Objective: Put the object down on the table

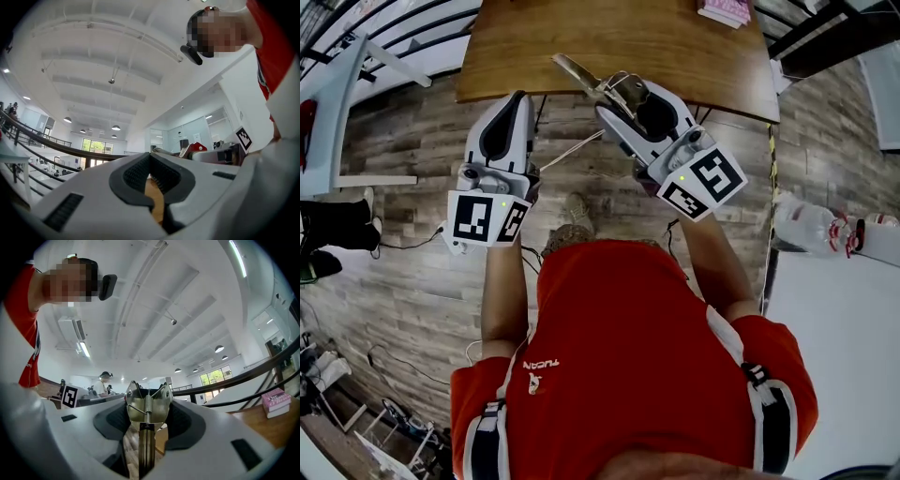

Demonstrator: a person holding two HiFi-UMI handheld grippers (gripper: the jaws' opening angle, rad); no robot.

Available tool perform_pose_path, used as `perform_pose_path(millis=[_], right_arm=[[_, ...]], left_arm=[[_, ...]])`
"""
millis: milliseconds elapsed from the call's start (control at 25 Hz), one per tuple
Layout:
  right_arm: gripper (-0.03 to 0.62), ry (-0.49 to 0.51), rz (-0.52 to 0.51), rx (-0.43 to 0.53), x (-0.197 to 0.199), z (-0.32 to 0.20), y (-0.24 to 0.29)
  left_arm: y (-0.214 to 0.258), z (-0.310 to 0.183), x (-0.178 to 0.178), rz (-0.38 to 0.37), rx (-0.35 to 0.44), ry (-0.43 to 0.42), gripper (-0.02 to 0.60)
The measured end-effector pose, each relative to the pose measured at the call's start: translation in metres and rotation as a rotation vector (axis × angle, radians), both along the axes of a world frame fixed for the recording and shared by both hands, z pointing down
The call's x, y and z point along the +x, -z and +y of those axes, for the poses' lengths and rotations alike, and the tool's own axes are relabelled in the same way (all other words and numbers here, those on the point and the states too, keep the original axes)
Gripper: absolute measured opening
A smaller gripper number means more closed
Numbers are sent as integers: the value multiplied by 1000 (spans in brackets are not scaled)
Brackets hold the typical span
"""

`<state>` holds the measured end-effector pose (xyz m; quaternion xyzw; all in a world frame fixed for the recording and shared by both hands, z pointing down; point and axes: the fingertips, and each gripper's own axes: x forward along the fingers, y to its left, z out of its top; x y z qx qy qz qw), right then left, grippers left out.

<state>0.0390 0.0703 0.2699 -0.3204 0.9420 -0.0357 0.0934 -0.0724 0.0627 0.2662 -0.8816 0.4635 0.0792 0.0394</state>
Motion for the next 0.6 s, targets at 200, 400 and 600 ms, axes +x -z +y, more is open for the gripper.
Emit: perform_pose_path(millis=[200,400,600], right_arm=[[207,-41,11,-21,-33,-66,-6],[207,-88,29,-46,-53,-118,-18],[207,-104,81,-72,-65,-156,-34]], left_arm=[[-4,-69,-35,-2,-16,-36,9],[-12,-120,-58,-8,-23,-65,9],[-19,-155,-70,0,-30,-63,9]])
